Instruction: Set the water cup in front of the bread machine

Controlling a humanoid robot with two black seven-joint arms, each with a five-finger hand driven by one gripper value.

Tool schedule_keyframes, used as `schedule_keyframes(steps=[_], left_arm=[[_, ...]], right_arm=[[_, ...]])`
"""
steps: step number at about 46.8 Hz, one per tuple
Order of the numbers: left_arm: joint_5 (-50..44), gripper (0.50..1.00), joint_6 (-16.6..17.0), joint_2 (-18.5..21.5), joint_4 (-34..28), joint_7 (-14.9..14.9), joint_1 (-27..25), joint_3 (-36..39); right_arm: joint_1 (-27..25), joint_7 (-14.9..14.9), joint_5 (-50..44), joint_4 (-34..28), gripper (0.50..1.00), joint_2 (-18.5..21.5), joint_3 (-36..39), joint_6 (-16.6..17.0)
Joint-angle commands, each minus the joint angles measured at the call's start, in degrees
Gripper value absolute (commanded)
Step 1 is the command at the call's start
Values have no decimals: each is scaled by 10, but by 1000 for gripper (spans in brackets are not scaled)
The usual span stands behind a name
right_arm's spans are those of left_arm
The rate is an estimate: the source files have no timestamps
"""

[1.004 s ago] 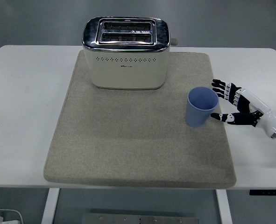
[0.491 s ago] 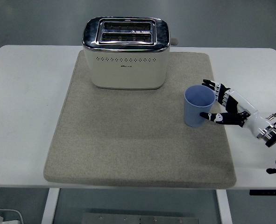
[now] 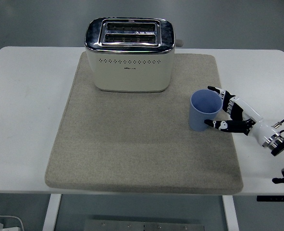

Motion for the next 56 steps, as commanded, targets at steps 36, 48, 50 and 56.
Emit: schedule_keyframes(steps=[36,48,50,56], left_arm=[[0,1000,0,0,0,0,0,0],[0,1000,0,0,0,0,0,0],[0,1000,0,0,0,0,-1,0],[0,1000,0,0,0,0,0,0]], right_arm=[[-13,0,0,4,946,24,18,2],[-13,0,0,4,946,26,20,-1],[-14,0,1,4,948,27,20,-1],[-14,0,0,4,946,32,20,-2]])
